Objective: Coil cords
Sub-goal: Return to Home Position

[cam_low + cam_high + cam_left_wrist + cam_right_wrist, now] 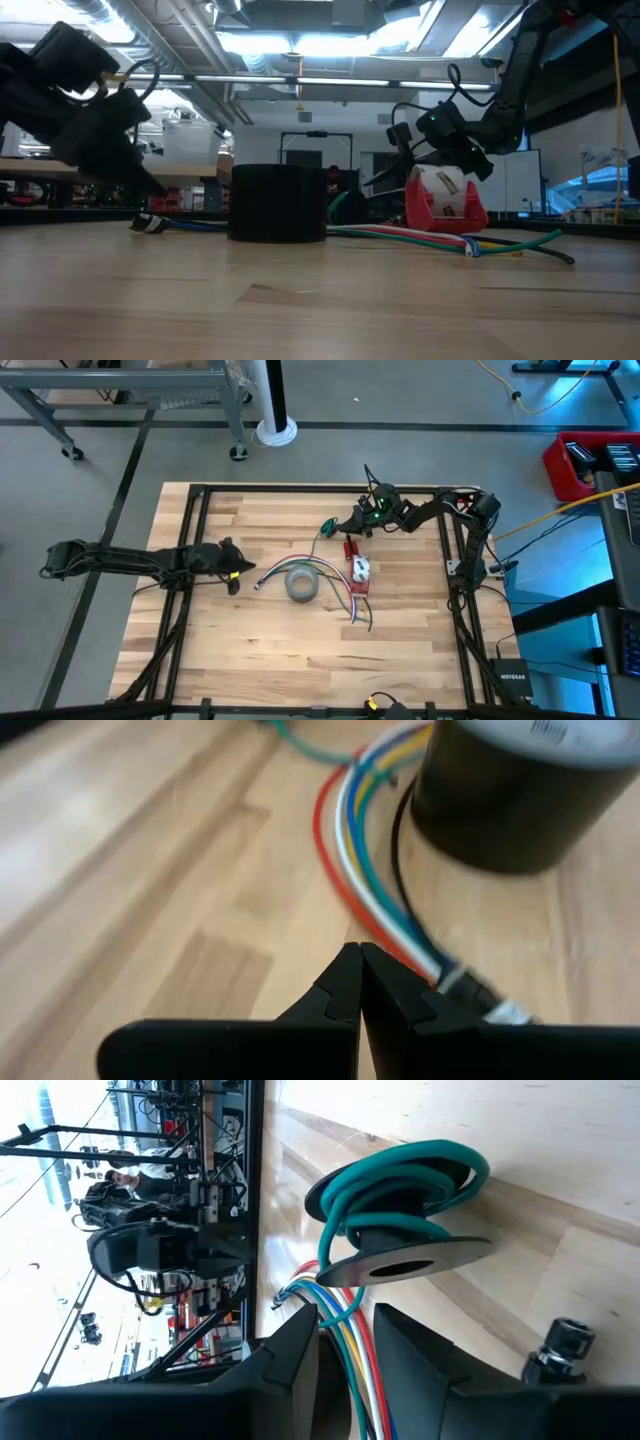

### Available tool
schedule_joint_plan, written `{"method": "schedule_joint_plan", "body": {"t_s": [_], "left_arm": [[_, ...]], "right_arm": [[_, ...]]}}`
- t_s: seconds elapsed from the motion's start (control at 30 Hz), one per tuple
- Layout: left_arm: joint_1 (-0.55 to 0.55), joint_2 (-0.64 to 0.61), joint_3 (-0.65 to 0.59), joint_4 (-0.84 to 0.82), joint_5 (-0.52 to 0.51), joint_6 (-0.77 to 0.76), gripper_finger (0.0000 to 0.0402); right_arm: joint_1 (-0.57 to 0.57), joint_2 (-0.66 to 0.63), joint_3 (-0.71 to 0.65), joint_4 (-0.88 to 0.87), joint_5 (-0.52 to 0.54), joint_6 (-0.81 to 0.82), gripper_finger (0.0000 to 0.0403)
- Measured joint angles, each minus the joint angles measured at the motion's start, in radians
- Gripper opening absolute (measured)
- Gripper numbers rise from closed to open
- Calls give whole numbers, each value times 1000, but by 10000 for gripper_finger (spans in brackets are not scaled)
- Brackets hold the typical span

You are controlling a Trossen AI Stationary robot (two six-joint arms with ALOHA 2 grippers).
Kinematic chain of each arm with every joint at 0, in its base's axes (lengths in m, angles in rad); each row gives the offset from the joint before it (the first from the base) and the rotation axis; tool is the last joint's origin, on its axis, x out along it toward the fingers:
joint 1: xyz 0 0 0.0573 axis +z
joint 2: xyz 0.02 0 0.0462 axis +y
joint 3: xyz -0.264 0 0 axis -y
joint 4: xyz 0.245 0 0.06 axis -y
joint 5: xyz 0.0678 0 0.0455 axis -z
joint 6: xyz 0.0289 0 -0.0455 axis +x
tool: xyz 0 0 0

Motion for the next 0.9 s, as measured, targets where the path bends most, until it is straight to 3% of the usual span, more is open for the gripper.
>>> {"method": "schedule_joint_plan", "body": {"t_s": [0.37,0.53,0.7,0.9], "left_arm": [[0,0,1,-62,0,0,0],[0,0,1,-63,0,0,0],[0,0,1,-63,0,0,0],[0,0,1,-63,0,0,0]], "right_arm": [[0,-8,0,-10,-16,0,104],[1,-107,-1,-54,-49,-71,104],[1,-263,0,-264,63,-240,104],[61,-430,-19,-537,281,-460,104]]}}
